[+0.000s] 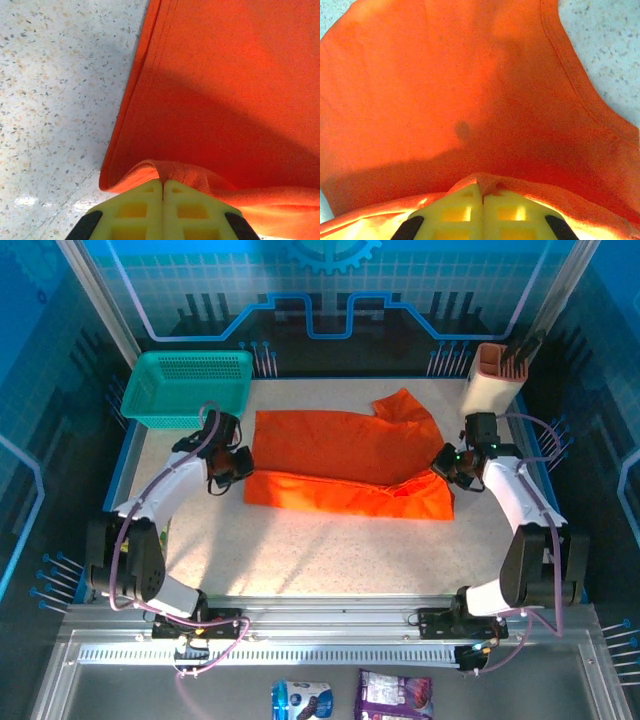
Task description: Fold the inside-out t-shirt
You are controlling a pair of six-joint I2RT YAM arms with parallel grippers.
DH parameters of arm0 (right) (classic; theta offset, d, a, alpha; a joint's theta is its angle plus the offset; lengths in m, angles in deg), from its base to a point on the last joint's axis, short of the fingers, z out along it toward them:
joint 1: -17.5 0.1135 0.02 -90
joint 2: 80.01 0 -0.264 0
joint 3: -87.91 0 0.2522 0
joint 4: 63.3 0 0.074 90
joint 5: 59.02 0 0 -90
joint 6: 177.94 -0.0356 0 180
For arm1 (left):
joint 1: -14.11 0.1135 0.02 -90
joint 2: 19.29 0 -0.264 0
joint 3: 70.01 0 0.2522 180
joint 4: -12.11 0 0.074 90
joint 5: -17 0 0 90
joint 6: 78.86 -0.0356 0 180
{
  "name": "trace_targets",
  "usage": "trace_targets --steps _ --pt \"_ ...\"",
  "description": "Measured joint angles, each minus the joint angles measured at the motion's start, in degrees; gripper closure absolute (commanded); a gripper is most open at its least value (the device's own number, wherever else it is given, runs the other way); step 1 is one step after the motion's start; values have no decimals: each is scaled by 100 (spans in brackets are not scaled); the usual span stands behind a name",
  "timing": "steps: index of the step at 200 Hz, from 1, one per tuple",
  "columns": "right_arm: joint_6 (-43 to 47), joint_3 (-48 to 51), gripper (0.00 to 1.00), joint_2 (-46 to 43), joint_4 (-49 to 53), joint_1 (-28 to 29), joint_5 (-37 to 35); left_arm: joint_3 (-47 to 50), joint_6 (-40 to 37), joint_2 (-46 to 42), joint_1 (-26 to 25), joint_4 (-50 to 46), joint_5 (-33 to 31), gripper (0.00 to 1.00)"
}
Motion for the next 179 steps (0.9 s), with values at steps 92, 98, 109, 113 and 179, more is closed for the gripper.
trace_targets --steps 92,98,109,113,179 --pt "317 -717 100 1381 -544 -59 382 -448 -214 1036 232 114 -149 96" --pt "330 -748 99 1449 -566 -63 393 -476 -225 1075 245 111 -151 94" --pt "341 -793 85 1543 -581 -68 446 -529 -236 1150 269 107 -153 86" --pt "345 -811 78 1576 -581 -68 463 -542 -247 1172 273 111 -153 82" --pt "566 -944 50 1266 -361 -63 420 -588 -264 872 273 114 -269 71"
